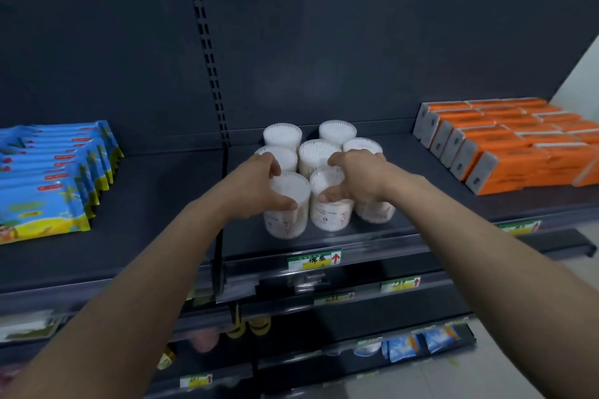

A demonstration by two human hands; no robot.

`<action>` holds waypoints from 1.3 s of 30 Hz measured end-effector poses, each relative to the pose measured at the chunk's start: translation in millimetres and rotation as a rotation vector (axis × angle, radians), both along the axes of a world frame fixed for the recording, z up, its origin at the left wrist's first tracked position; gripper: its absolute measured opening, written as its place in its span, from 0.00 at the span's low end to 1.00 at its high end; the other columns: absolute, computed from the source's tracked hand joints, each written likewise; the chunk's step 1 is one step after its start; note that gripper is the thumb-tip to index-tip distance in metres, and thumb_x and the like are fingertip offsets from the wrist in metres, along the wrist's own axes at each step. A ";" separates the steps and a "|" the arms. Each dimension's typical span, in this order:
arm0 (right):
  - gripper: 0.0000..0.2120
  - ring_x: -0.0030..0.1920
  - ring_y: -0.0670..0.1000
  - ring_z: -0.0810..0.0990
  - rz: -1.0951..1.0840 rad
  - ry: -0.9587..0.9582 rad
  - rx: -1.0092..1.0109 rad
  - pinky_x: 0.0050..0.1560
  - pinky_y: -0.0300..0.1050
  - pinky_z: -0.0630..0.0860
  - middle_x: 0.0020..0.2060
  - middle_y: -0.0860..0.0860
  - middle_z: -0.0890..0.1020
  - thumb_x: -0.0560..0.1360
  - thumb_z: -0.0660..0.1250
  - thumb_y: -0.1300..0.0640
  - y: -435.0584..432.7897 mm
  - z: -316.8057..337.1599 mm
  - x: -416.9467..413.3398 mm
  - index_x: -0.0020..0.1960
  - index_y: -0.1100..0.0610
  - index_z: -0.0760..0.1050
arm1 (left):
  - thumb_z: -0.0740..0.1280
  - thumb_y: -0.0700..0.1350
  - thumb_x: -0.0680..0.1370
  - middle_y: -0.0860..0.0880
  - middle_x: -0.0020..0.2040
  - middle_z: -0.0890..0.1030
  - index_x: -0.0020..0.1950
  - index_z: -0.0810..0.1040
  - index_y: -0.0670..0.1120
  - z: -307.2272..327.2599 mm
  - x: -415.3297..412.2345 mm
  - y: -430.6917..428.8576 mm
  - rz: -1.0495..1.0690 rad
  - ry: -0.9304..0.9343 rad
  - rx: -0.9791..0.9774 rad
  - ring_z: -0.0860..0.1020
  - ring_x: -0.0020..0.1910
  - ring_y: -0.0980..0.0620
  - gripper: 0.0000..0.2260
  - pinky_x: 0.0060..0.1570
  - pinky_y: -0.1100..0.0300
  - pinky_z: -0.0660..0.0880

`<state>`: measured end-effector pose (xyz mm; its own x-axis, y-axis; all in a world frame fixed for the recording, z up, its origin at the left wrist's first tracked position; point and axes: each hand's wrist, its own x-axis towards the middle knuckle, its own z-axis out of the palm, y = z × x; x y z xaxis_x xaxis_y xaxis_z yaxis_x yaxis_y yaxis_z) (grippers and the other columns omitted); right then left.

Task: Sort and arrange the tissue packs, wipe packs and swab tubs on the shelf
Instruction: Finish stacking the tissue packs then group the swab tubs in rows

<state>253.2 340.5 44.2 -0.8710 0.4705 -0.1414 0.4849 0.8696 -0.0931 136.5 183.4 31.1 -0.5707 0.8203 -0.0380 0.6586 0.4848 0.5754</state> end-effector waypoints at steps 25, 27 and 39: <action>0.35 0.65 0.56 0.61 0.181 -0.120 -0.001 0.62 0.52 0.68 0.62 0.51 0.73 0.69 0.66 0.35 65.4 16.5 -81.3 0.69 0.53 0.66 | 0.71 0.64 0.66 0.50 0.36 0.74 0.37 0.70 0.45 0.5 -68.1 67.2 0.308 0.055 -0.236 0.73 0.35 0.52 0.23 0.31 0.59 0.67; 0.30 0.61 0.55 0.64 0.230 -0.089 0.000 0.57 0.49 0.68 0.56 0.50 0.77 0.70 0.66 0.36 67.5 12.5 -85.8 0.64 0.54 0.71 | 0.71 0.66 0.64 0.50 0.31 0.71 0.32 0.66 0.46 0.4 -68.9 69.6 0.348 0.021 -0.253 0.71 0.30 0.53 0.25 0.28 0.59 0.65; 0.34 0.62 0.55 0.64 0.192 -0.181 0.001 0.61 0.54 0.69 0.58 0.51 0.75 0.64 0.69 0.35 70.8 12.1 -93.0 0.65 0.49 0.69 | 0.72 0.58 0.68 0.42 0.42 0.81 0.48 0.76 0.38 2.6 -79.5 64.1 0.271 -0.100 -0.171 0.77 0.35 0.49 0.23 0.37 0.52 0.77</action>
